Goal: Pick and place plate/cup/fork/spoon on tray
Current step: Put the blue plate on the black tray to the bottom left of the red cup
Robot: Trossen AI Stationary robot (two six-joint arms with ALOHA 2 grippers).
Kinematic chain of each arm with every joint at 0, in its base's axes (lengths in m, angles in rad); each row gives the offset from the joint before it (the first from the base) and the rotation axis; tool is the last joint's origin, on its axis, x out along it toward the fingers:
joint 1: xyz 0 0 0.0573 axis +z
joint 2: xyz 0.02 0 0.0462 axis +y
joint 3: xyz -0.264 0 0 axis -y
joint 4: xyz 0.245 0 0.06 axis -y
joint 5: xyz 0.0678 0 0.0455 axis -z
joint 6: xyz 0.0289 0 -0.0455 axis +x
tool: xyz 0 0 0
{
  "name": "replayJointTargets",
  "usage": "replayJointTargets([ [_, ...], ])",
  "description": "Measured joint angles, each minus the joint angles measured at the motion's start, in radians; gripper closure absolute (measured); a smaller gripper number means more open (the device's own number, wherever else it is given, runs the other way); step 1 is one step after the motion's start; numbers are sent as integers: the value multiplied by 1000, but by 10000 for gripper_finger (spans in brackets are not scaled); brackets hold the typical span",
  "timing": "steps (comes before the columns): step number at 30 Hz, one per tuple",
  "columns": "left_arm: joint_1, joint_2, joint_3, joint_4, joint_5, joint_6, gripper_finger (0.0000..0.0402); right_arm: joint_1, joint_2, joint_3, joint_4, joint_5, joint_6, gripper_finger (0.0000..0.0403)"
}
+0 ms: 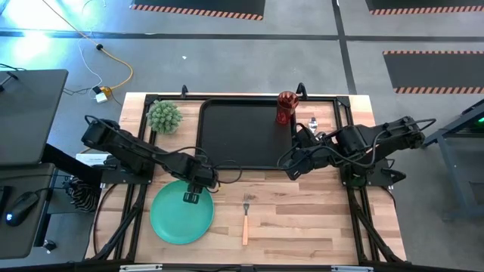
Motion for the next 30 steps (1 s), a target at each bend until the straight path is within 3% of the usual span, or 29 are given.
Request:
replayJointTargets([
  [18, 0, 82, -7, 19, 18, 23, 251, 0, 0, 0, 0, -2, -19, 304],
  [25, 0, 83, -7, 15, 18, -5, 314, 0, 0, 0, 0, -2, -26, 304],
  [30, 0, 80, -5, 16, 84, -19, 377, 0, 0, 0, 0, -2, -26, 304],
])
